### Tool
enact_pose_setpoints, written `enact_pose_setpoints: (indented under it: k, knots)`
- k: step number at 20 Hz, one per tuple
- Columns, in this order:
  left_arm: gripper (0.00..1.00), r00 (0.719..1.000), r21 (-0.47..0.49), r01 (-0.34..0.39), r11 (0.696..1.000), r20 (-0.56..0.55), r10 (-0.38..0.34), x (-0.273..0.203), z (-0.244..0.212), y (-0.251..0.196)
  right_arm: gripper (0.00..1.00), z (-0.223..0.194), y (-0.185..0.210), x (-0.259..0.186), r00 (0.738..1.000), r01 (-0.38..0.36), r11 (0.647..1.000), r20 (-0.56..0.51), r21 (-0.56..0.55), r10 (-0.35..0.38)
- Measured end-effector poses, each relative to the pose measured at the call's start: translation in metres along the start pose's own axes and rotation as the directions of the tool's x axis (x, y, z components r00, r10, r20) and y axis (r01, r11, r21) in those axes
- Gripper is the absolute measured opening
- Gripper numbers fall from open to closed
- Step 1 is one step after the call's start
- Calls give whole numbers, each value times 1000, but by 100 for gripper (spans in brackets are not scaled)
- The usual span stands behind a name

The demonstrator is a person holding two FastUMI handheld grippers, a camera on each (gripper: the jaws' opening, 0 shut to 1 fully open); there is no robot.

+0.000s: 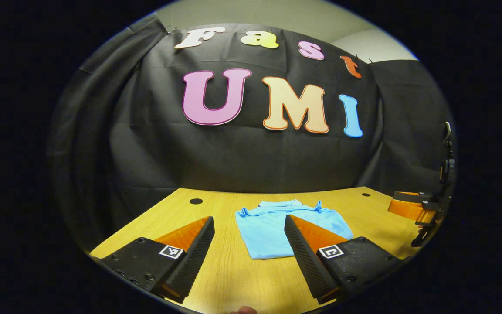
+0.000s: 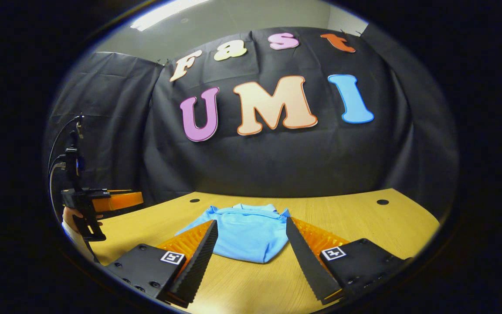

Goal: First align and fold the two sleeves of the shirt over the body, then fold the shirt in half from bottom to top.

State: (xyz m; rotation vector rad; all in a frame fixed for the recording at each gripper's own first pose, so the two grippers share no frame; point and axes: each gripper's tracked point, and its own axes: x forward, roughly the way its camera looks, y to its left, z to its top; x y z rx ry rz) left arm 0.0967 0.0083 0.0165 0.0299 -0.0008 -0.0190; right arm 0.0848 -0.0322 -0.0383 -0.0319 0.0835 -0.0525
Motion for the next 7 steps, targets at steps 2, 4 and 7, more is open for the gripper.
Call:
enact_pose_setpoints:
  k: [2,4,7]
  knots:
    - [96,1000,10,-16,1000,19,16,-5,0,3,98,0,2,-14,1000,4,1000,27,-7,-4]
    - [96,999,11,-24,1000,26,24,-9,-4,2,98,1,4,-21,999,0,1000,41,14,-1]
    - [96,1000,12,-3,1000,15,3,-10,-10,-7,98,-3,4,-23,999,8,1000,40,17,-9]
